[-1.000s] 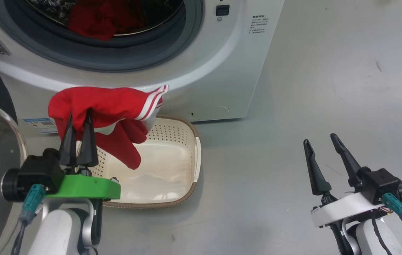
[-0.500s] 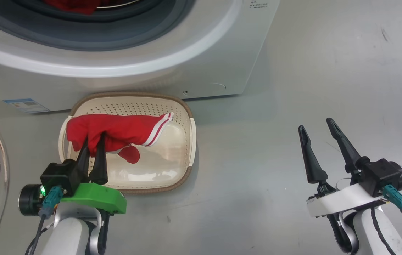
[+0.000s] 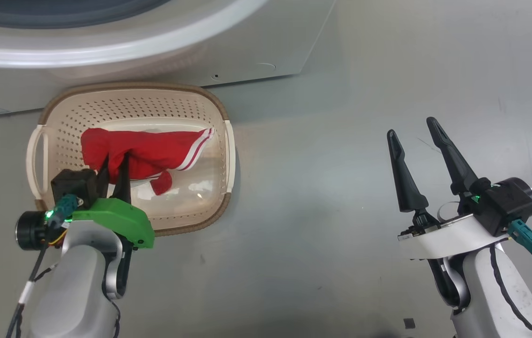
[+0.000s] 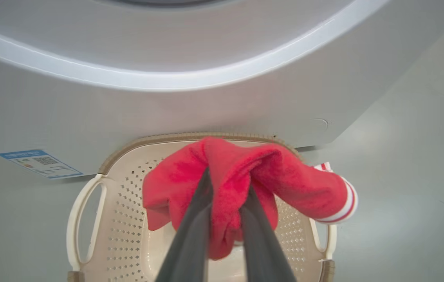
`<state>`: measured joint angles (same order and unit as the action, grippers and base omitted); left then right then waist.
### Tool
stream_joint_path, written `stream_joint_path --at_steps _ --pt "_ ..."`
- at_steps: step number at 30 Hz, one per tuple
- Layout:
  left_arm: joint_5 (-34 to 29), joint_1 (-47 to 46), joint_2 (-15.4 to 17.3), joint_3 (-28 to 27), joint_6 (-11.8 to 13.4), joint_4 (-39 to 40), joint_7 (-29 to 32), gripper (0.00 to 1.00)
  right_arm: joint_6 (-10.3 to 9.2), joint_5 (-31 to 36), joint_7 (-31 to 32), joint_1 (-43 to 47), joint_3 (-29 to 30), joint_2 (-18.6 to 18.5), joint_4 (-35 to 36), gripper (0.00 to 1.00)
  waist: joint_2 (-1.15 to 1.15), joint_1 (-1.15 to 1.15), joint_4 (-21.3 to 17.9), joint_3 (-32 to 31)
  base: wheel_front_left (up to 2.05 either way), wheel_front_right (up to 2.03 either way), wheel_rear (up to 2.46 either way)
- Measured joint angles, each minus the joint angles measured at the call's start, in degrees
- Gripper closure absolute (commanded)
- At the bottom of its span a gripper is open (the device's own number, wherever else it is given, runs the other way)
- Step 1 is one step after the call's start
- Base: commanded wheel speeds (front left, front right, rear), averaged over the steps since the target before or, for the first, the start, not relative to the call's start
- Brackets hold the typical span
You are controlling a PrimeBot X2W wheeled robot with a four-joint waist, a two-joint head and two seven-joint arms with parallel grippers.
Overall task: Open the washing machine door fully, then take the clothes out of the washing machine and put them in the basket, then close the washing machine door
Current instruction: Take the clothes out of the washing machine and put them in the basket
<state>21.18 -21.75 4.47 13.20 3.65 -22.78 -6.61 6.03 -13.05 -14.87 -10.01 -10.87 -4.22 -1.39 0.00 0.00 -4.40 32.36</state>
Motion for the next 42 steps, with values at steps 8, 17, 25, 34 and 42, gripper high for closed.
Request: stream_joint_path --at_steps 8,17,25,34,42 --pt "0.9 -5.9 0.7 -0.8 -0.9 -9.4 2.9 1.00 0.40 -0.1 0.0 -2.6 -0.7 0.4 0.2 0.00 0.00 0.00 -2.8 5.1 0.00 0.00 0.00" --pt "2.0 -11.6 0.5 -1.4 -1.7 -18.1 4.6 1.00 0.42 -0.5 0.0 -4.0 -0.5 0.6 -0.1 0.00 0.00 0.00 -5.4 8.7 0.00 0.00 0.00" --pt "2.4 -14.4 0.3 -2.0 -2.4 -23.1 3.4 0.00 0.45 -0.5 0.0 -4.9 -0.5 0.7 -1.1 0.00 0.00 0.00 -5.6 8.6 0.00 0.00 0.00" --pt "2.5 -14.7 -0.4 -2.1 -3.1 -26.2 -1.8 0.00 0.46 -0.5 0.0 -4.9 -0.2 0.8 -2.6 0.00 0.00 0.00 -4.6 6.4 0.00 0.00 0.00" --pt "2.5 -14.6 -1.6 -1.6 -4.1 -26.6 -6.8 0.00 0.47 -0.4 0.0 -4.7 0.6 0.8 -3.8 0.00 0.00 0.00 -3.1 3.4 0.00 0.00 0.00"
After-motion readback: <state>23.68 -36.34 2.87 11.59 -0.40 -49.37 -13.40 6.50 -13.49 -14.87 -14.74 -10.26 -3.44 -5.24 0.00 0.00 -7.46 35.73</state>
